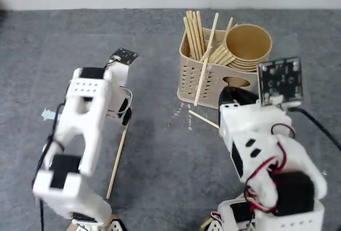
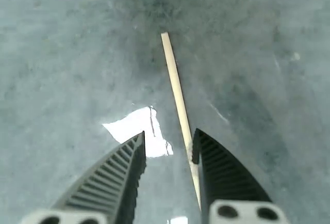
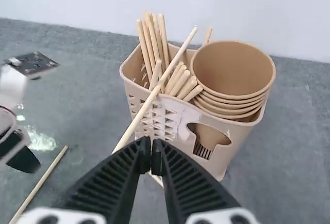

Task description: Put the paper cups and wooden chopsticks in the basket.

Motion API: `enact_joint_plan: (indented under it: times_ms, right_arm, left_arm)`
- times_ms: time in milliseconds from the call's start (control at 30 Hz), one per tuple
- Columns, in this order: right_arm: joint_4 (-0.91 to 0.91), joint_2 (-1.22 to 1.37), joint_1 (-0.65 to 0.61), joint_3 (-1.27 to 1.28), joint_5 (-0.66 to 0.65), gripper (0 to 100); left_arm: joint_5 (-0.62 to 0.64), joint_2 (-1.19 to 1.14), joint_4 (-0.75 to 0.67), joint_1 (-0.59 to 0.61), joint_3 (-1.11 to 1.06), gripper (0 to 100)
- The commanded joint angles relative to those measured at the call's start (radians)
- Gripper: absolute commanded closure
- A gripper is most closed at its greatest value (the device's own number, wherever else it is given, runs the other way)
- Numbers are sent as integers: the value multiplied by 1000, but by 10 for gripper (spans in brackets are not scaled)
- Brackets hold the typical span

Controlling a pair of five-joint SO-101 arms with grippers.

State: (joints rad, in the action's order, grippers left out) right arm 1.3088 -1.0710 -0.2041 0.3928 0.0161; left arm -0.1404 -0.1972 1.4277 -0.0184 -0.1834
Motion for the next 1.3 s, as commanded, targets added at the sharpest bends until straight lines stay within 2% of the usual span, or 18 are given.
enact_joint_plan:
  times_ms: [0, 300, 500, 733, 933, 1067, 1267]
  right_arm:
    - [-91, -104, -2, 95, 2, 984]
    - [-116, -183, 1, 175, -2, 982]
    - [-113, -183, 1, 175, -2, 983]
    - [-114, -183, 1, 175, 5, 983]
    - [-113, -185, 2, 176, 5, 983]
    - [-102, -186, 7, 176, 5, 983]
    - [-31, -183, 84, 176, 6, 983]
  left_arm:
    - [6, -126, 5, -8, 127, 855]
    - [26, -273, 6, -78, 173, 865]
    - [81, -342, 6, -87, 176, 987]
    - [81, -385, 155, -83, 291, 987]
    - [81, -302, 322, -87, 487, 988]
    - [84, -167, 328, -87, 565, 988]
    - [84, 68, 325, -89, 610, 988]
